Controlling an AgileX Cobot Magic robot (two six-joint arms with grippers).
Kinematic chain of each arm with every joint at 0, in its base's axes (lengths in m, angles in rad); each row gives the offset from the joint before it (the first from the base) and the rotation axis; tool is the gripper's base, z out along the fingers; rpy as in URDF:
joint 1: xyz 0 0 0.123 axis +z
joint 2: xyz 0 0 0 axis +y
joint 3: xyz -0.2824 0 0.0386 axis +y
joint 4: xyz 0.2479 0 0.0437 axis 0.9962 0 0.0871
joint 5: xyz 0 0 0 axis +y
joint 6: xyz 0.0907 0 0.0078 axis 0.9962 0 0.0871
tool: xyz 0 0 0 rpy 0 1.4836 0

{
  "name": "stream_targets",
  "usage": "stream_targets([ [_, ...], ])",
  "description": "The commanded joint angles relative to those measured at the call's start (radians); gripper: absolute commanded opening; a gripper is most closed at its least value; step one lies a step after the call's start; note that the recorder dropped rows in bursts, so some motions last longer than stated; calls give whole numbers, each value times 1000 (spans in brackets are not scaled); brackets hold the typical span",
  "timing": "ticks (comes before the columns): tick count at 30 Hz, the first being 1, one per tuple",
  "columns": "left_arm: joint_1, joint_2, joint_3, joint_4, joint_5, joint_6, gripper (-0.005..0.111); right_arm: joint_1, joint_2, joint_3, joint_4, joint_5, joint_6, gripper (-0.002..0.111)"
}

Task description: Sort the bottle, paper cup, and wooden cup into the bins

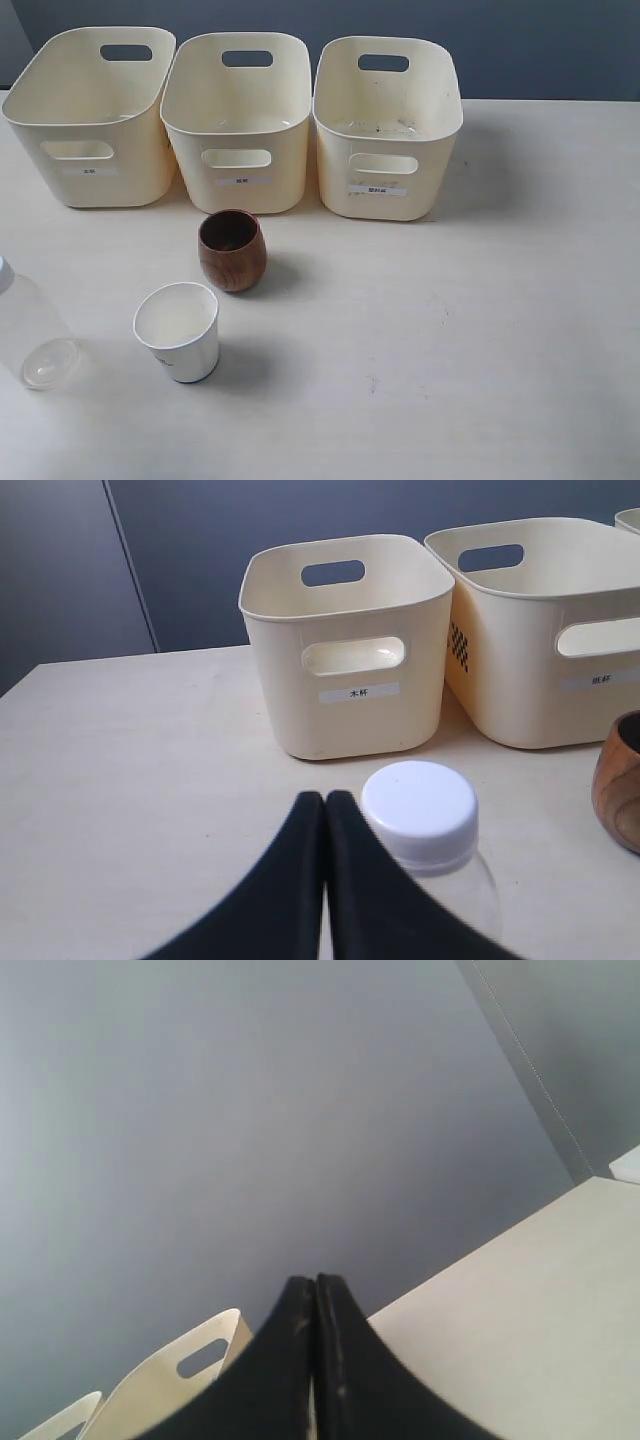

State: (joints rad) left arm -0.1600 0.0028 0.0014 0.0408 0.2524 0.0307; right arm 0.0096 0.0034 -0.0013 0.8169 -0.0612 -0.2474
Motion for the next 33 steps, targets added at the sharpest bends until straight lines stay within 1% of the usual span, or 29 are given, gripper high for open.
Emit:
stream_targets([
  [1,-3,-3,-1,2,-14,-3,0,3,-3,1,-25,-50,-33,-1],
  [8,-3,-3,-1,2,-14,-3,0,3,-3,1,-30,-46,-41,-1],
  [10,-3,-3,-1,2,-14,-3,0,3,-3,-25,-52,-43,-41,-1],
  [15,-3,-3,-1,2,-14,-3,0,3,15,-190,-95,11,-41,-1],
  [18,-3,-3,-1,2,-14,-3,0,3,97,-304,-124,49,-41,-1],
  [21,-3,-3,-1,2,-14,-3,0,3,229,-434,-182,140,-69,-1],
  [24,-3,-3,-1,2,-14,-3,0,5,388,-590,-154,314,-223,-1],
  [27,-3,-3,-1,2,-14,-3,0,20,556,-725,49,504,-540,-1],
  [29,-3,-3,-1,2,-14,-3,0,42,675,-804,251,672,-815,-1],
  [30,-3,-3,-1,2,-14,-3,0,53,731,-831,316,746,-939,-1],
  [31,-3,-3,-1,2,-14,-3,0,71,785,-866,384,841,-1024,-1],
  [33,-3,-3,-1,2,-14,-3,0,112,887,-908,407,891,-1090,-1],
])
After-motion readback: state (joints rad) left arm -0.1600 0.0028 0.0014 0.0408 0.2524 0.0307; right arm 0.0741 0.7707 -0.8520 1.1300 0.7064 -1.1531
